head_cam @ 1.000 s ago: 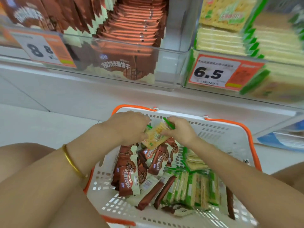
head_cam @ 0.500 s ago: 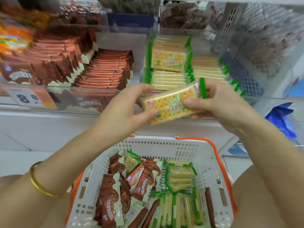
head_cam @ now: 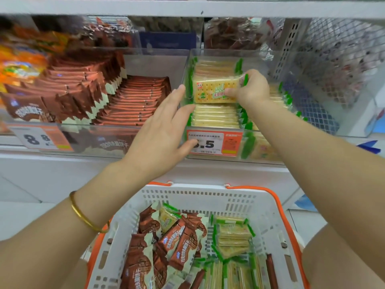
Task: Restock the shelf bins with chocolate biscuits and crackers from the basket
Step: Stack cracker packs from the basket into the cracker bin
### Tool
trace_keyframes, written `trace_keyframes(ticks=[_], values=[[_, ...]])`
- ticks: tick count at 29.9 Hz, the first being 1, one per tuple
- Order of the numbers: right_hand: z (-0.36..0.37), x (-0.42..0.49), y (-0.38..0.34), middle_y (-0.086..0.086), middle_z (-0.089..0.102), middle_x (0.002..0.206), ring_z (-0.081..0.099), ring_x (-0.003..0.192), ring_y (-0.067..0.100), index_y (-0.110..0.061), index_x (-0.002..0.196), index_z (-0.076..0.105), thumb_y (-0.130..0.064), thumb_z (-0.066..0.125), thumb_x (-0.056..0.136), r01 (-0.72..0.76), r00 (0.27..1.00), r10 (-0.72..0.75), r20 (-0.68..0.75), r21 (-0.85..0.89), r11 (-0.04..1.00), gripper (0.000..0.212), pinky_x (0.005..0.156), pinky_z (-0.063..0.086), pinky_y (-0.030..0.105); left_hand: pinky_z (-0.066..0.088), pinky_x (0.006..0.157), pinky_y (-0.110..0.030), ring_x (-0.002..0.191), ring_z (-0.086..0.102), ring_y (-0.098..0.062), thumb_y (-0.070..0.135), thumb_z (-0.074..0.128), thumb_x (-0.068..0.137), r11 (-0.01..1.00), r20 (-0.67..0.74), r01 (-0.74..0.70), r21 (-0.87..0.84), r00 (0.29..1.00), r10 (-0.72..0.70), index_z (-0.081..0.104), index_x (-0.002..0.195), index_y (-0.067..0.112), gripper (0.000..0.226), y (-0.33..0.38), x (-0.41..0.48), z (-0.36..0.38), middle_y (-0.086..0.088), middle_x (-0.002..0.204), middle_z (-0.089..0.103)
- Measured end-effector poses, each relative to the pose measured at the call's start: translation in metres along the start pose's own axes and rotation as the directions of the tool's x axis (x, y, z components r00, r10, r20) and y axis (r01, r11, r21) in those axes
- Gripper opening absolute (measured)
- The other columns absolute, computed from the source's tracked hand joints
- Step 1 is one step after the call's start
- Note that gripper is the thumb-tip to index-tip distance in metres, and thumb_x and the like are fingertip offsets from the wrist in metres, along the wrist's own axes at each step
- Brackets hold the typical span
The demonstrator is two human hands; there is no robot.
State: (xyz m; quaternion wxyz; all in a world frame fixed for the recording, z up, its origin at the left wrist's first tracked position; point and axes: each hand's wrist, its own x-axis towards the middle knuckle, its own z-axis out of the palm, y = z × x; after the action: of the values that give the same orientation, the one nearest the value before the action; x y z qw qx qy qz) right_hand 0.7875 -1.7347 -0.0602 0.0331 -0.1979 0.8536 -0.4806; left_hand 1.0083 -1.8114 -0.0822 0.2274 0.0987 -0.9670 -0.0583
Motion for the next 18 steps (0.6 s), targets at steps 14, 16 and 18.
trace_keyframes(ticks=[14, 16, 18], values=[[-0.016, -0.024, -0.011, 0.007, 0.045, 0.12, 0.05, 0.107, 0.023, -0.01, 0.116, 0.039, -0.028, 0.08, 0.074, 0.004, 0.995, -0.012, -0.103, -0.085, 0.996, 0.062, 0.094, 0.045, 0.037, 0.022, 0.114, -0.039, 0.145, 0.014, -0.025, 0.026, 0.064, 0.086, 1.0, -0.028, -0.001, -0.024, 1.0, 0.0, 0.046, 0.134, 0.008, 0.054, 0.001, -0.01, -0.003, -0.013, 0.157, 0.017], [-0.03, -0.062, -0.014, 0.0, 0.048, 0.096, 0.051, 0.087, 0.017, -0.015, 0.099, 0.041, -0.022, 0.077, 0.078, 0.128, 0.988, -0.123, -0.094, 0.052, 0.99, 0.042, 0.079, 0.048, 0.035, 0.026, 0.111, -0.037, 0.137, 0.03, -0.029, 0.019, 0.063, 0.087, 0.999, -0.076, -0.049, -0.01, 0.996, 0.048, 0.053, 0.127, 0.006, 0.043, 0.001, -0.027, -0.007, -0.014, 0.148, 0.033], [-0.033, -0.108, -0.013, -0.002, 0.05, 0.078, 0.056, 0.068, 0.016, -0.019, 0.086, 0.046, -0.016, 0.074, 0.08, 0.198, 0.975, -0.215, 0.061, 0.217, 0.956, 0.029, 0.057, 0.047, 0.031, 0.034, 0.103, -0.039, 0.126, 0.042, -0.031, 0.018, 0.059, 0.085, 0.996, -0.034, -0.089, 0.022, 0.995, 0.09, 0.058, 0.119, 0.006, 0.036, -0.006, -0.048, -0.009, -0.013, 0.137, 0.046]])
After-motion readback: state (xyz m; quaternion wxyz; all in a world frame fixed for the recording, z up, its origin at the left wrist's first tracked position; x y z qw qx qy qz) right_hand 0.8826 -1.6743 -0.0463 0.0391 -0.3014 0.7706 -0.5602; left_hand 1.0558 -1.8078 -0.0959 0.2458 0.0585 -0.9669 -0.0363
